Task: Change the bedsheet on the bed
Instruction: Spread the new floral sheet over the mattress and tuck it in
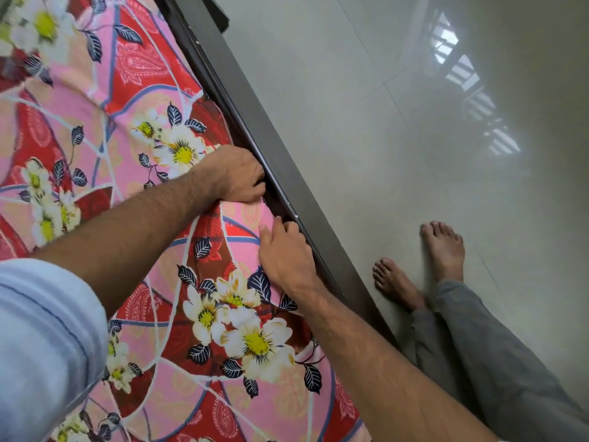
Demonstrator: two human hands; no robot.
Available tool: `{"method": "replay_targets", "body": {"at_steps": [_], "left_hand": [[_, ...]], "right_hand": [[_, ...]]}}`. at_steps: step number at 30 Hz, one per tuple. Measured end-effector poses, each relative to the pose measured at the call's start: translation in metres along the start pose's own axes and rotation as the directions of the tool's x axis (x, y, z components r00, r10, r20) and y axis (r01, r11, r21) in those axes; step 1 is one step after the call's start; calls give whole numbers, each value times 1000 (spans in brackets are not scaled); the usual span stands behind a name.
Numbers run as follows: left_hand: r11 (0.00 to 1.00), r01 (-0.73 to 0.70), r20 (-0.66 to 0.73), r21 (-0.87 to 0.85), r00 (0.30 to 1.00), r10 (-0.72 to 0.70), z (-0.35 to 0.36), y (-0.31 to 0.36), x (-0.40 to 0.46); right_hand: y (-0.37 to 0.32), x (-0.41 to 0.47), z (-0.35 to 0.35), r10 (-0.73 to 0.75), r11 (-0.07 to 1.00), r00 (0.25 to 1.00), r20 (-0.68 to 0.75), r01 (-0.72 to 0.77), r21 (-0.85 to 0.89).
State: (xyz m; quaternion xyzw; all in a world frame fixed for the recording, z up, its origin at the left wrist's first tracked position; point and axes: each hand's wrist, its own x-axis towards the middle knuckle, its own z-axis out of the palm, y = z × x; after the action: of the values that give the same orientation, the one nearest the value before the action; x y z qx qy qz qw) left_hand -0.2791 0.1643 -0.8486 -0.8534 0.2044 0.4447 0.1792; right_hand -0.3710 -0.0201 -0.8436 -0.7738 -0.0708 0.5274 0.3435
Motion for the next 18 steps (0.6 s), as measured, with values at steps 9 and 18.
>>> {"method": "replay_targets", "body": {"at_steps": [9, 18], "left_hand": [[990, -18, -62, 137, 998, 26, -24, 129, -68], [948, -204, -401, -244, 911, 93, 4, 348, -147]], "right_hand": [[151, -118, -20, -248, 936, 932, -266, 301, 183], [288, -179, -11, 279, 918, 952, 123, -302, 258]]}}
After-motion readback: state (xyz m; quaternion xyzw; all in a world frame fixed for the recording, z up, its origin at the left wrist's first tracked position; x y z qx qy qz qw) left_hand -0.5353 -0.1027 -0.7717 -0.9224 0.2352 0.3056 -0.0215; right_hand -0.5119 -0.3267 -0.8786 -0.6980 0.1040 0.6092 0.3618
